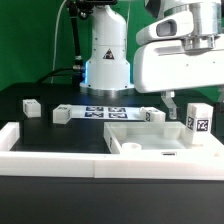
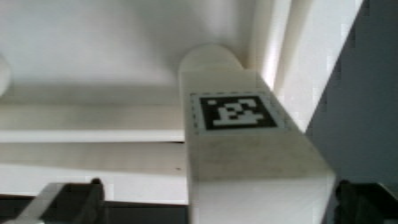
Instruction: Assemble one leg
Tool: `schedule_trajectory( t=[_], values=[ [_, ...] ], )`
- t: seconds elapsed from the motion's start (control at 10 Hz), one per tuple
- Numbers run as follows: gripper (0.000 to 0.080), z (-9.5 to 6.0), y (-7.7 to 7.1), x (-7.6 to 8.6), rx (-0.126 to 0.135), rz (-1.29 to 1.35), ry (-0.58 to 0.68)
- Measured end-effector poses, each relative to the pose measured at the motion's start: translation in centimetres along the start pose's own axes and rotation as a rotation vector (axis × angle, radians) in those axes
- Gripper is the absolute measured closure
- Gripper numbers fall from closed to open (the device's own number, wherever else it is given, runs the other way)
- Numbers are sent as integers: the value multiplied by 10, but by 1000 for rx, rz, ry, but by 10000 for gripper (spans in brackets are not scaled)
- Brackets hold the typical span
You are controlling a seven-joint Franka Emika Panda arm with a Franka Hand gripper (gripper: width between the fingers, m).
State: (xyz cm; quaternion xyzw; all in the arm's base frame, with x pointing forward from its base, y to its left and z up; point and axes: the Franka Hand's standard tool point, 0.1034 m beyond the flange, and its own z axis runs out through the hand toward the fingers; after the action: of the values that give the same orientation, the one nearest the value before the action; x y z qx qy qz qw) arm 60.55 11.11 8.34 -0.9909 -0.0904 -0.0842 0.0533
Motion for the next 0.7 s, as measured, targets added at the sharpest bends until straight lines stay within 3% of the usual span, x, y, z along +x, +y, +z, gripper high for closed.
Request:
schedule_trajectory(
  t=[0.2,0.4,0.6,0.7],
  values=[
    [151,-1,-4,-3,26,9,-123],
    [151,1,-4,-6,32,9,-153],
    [443,1,-4,-6,32,9,-154],
    [443,1,-3,-6,31,10,-154]
  ],
)
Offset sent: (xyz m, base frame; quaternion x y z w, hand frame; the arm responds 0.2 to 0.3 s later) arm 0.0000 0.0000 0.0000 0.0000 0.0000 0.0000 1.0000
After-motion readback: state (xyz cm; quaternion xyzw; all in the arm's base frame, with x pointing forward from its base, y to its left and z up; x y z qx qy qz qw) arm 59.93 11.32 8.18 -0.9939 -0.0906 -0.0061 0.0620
